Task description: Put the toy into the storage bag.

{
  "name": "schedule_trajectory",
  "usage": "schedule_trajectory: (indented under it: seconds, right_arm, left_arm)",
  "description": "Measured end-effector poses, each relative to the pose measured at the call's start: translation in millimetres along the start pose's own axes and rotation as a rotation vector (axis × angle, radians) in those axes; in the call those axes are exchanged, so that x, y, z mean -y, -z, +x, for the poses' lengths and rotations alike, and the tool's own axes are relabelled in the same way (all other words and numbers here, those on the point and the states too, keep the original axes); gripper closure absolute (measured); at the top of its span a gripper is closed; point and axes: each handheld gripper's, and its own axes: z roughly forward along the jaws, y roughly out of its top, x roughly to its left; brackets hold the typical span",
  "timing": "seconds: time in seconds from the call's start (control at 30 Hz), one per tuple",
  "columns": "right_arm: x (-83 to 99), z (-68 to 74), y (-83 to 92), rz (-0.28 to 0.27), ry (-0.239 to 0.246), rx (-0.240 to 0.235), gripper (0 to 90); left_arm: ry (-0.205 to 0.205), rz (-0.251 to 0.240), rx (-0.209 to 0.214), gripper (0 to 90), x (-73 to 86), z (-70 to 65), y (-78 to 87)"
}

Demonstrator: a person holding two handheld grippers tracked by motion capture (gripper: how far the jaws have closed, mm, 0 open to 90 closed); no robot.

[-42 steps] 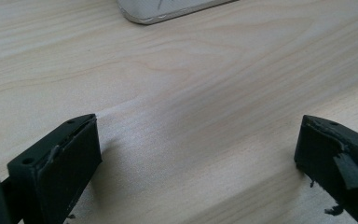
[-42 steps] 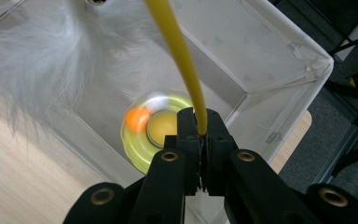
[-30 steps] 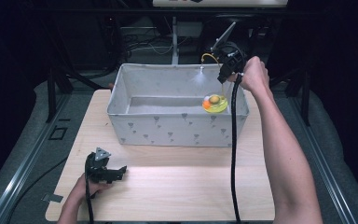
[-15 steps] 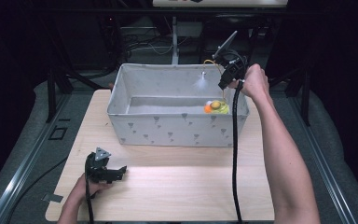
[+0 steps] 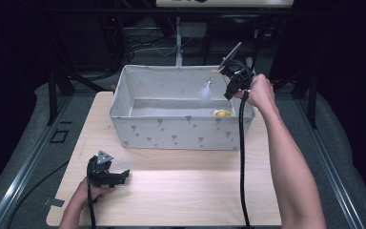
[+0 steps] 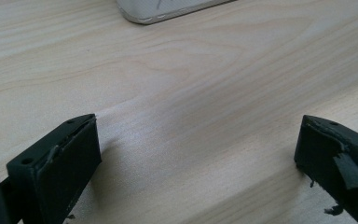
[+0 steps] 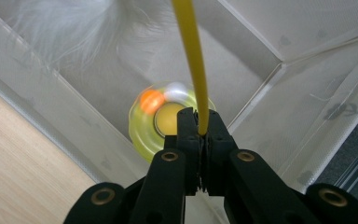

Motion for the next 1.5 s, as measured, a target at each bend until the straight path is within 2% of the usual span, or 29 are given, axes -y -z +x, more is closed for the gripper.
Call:
schedule_trajectory:
  seconds: [0.5, 0.57, 0.83, 0.87, 1.03, 1.13, 1.5]
  right_arm:
    - [18.4, -4.3, -13.9, 0.036, -0.017, -0.019, 88.5]
    - [19.9, -4.1, -15.3, 0.027, -0.019, -0.021, 88.4]
    - [28.5, -7.7, -19.1, 0.058, -0.030, -0.033, 88.4]
    - [31.4, -8.9, -21.9, 0.063, -0.047, -0.037, 88.4]
    - [35.5, -11.8, -24.6, 0.086, -0.052, -0.041, 88.4]
    - [40.4, -17.5, -28.1, 0.104, -0.075, -0.053, 88.4]
    - [40.8, -18.5, -35.6, 0.164, -0.078, -0.076, 88.0]
  left_arm:
    - [0.000, 0.000, 0.000, 0.2, 0.0, 0.0, 0.0]
    - [0.000, 0.000, 0.000, 0.2, 0.0, 0.0, 0.0]
    - [0.000, 0.000, 0.000, 0.2, 0.0, 0.0, 0.0]
    - [0.000, 0.000, -0.001, 0.2, 0.0, -0.1, 0.0]
    - [-0.002, 0.004, 0.002, 0.3, -0.2, 0.0, 0.4]
    - [-0.002, 0.004, 0.004, 0.3, -0.1, 0.0, 0.4]
    - [0.002, 0.004, 0.004, 0.3, -0.1, -0.3, 0.3]
